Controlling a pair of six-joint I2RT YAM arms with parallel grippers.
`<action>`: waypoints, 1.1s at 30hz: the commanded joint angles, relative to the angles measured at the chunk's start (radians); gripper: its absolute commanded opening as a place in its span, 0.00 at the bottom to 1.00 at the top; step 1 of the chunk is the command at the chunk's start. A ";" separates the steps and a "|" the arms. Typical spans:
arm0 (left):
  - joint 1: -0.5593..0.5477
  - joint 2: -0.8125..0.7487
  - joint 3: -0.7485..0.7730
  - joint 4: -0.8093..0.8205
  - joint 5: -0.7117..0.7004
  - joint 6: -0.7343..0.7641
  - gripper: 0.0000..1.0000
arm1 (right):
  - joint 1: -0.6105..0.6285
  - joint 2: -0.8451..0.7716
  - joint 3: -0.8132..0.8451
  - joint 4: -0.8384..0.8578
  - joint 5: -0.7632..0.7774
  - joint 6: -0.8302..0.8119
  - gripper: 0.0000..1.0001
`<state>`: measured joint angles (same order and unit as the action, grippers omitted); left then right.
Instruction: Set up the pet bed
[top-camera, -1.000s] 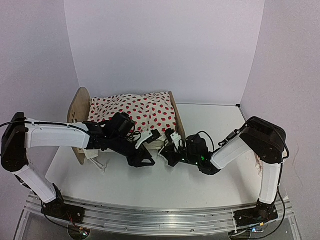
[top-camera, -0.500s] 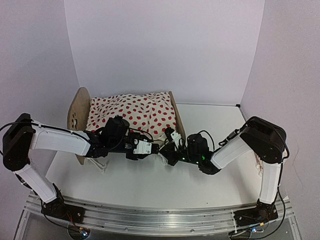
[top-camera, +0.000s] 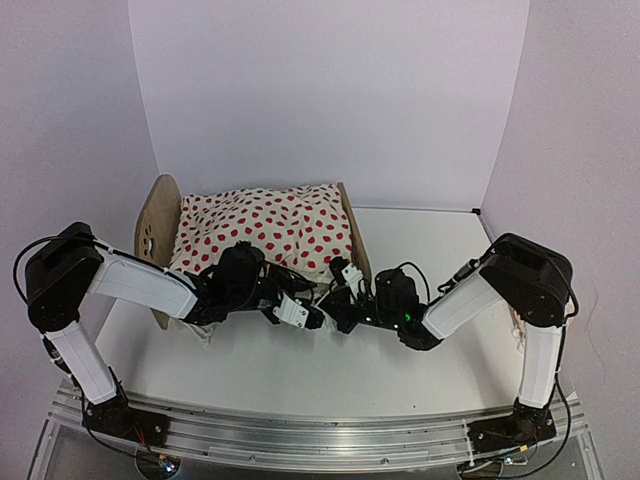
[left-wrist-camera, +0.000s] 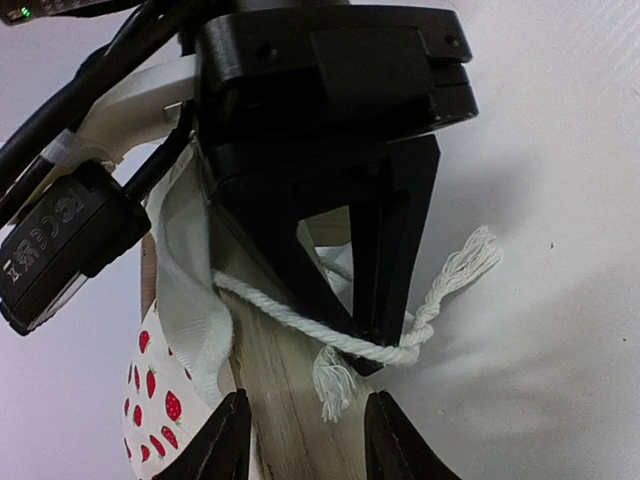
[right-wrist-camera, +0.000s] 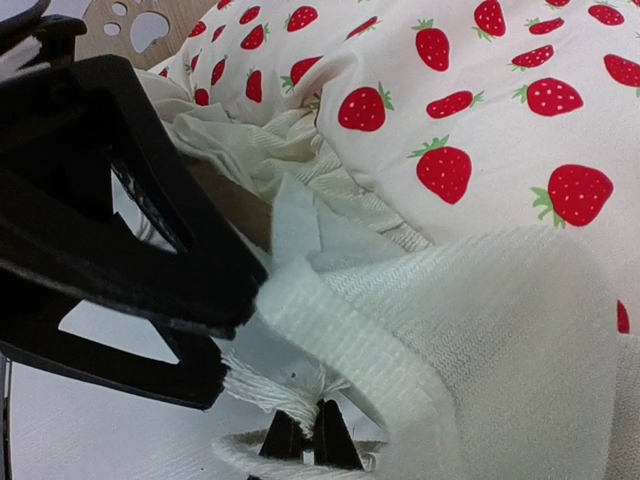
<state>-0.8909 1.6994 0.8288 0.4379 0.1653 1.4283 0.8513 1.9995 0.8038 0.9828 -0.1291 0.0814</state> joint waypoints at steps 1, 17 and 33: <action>0.003 0.028 0.043 0.012 0.027 0.036 0.38 | -0.005 -0.037 -0.014 0.037 -0.011 -0.016 0.00; 0.003 0.090 0.080 0.100 -0.007 0.019 0.18 | -0.005 -0.057 -0.025 0.045 -0.040 -0.027 0.00; 0.008 0.031 0.095 0.007 -0.009 -0.187 0.00 | 0.031 -0.189 -0.143 -0.106 0.187 0.050 0.37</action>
<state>-0.8895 1.7815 0.8777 0.4613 0.1707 1.3018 0.8472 1.9181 0.7002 0.9686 -0.0816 0.1063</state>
